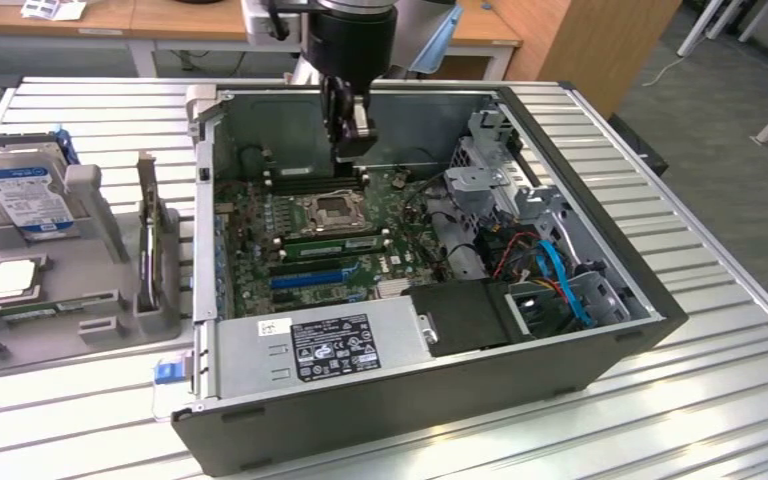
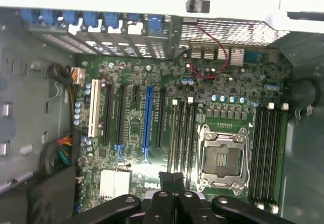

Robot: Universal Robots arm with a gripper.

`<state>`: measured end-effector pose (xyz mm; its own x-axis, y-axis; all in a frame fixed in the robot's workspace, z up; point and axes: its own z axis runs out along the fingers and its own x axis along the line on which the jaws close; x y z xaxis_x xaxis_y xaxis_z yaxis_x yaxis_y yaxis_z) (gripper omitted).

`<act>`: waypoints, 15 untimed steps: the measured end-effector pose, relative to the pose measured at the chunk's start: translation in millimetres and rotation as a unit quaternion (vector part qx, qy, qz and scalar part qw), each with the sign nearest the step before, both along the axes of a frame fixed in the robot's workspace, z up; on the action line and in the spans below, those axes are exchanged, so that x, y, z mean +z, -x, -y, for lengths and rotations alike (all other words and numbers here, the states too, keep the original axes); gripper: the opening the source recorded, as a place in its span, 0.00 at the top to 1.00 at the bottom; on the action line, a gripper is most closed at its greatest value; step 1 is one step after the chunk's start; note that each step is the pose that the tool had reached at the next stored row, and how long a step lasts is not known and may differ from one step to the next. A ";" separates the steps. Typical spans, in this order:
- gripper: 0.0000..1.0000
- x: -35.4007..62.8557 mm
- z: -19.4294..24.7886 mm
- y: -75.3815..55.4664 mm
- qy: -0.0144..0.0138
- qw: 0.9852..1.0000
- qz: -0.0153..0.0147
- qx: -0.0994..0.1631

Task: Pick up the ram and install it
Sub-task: 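Press down the ram until it locks into place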

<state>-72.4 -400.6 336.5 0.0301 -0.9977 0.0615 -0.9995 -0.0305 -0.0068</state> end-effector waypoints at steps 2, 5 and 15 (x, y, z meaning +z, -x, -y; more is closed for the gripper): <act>0.89 -0.1 0.0 -0.1 0.000 1.000 0.000 -0.019; 0.89 -0.1 0.0 -0.1 0.000 0.999 0.000 -0.046; 0.89 0.0 0.0 -0.1 0.000 0.991 0.000 -0.136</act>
<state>-72.3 -400.5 336.5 -0.2398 -0.9689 0.0614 -0.9708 0.2398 -0.0068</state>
